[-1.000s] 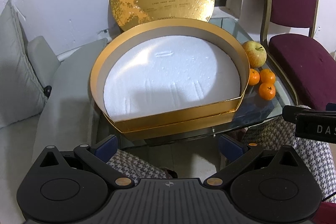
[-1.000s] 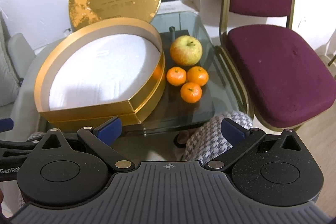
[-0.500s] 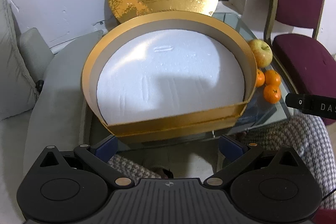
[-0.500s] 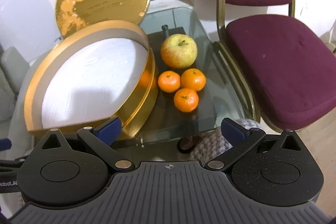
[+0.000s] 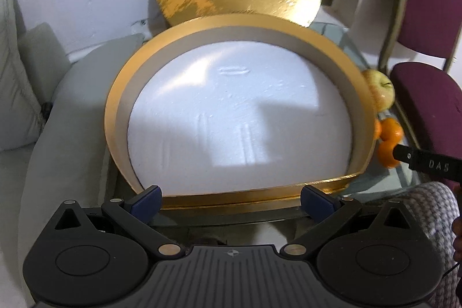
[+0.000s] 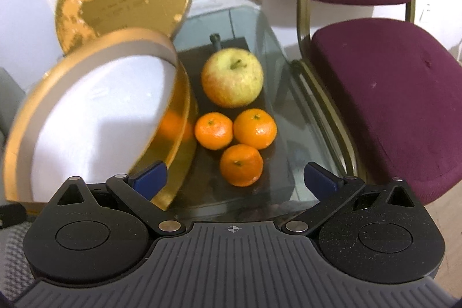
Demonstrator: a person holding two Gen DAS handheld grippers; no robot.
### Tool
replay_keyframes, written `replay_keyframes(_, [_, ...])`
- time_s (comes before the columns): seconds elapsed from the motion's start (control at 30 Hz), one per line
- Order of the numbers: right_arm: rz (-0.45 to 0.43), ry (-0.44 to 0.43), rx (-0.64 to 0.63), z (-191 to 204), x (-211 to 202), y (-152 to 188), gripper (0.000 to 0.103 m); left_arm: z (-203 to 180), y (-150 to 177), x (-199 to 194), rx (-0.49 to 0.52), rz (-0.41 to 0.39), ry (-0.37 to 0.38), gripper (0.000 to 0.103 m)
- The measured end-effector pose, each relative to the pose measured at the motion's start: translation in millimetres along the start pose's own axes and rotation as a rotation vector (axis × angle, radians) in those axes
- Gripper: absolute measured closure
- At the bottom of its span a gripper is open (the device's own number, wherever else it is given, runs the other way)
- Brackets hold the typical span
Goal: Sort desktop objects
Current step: 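Reach the right tool toward the mandarins and close on the nearest one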
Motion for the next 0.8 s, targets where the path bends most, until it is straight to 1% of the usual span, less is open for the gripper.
replay_keyframes(0.07, [0.008, 0.019, -0.005, -1.5, 10.8, -1.6, 0.001, 0.7, -3.3, 3.8, -0.006, 0.006, -0.001, 0.002])
replay_keyframes(0.13, [0.019, 0.038, -0.009, -2.2, 21.0, -2.8, 0.006, 1.4, -6.6, 7.6, -0.012, 0.013, -0.002, 0.003])
replay_keyframes(0.2, [0.034, 0.039, -0.011, -2.8, 30.1, -4.6, 0.007, 2.1, -9.9, 11.4, -0.018, 0.019, -0.003, 0.004])
replay_keyframes(0.27, [0.051, 0.049, -0.007, -3.0, 38.8, -5.9, 0.013, 2.8, -13.5, 14.9, -0.024, 0.023, -0.003, 0.009])
replay_keyframes(0.3, [0.060, 0.057, -0.006, -2.8, 42.6, -6.4, 0.014, 2.9, -15.9, 16.1, -0.029, 0.020, -0.001, 0.009])
replay_keyframes(0.37, [0.085, 0.057, 0.003, -4.1, 51.5, -7.9, 0.021, 8.4, -19.2, 18.9, -0.033, 0.010, -0.003, 0.010])
replay_keyframes(0.53, [0.118, 0.052, 0.037, -6.6, 64.5, -10.3, 0.027, 9.3, -21.1, 22.5, -0.039, 0.014, -0.005, 0.009])
replay_keyframes(0.6, [0.126, 0.048, 0.039, -6.3, 67.4, -11.1, 0.032, 9.3, -21.3, 24.8, -0.039, 0.022, -0.007, 0.009])
replay_keyframes(0.67, [0.139, 0.048, 0.043, -5.8, 70.0, -11.4, 0.046, 9.6, -21.2, 26.1, -0.040, 0.026, -0.006, 0.009])
replay_keyframes(0.7, [0.143, 0.047, 0.043, -4.9, 70.3, -11.2, 0.050, 10.0, -20.3, 25.5, -0.039, 0.026, -0.005, 0.009])
replay_keyframes(0.73, [0.146, 0.047, 0.044, -4.0, 70.6, -10.9, 0.057, 10.4, -19.4, 25.0, -0.039, 0.027, -0.004, 0.009])
replay_keyframes(0.8, [0.150, 0.059, 0.034, -1.2, 70.4, -10.5, 0.058, 11.6, -18.1, 23.6, -0.040, 0.025, -0.003, 0.009])
Point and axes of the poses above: each gripper's, at about its wrist camera, not at the fingertips, and x roughly the way its jaws point, z to its left, y to its underside, the point moved 4 cm from there along x, roughly the way its jaws point, and after that the axes turned 7 degrees about z, right-handed, at the moved point
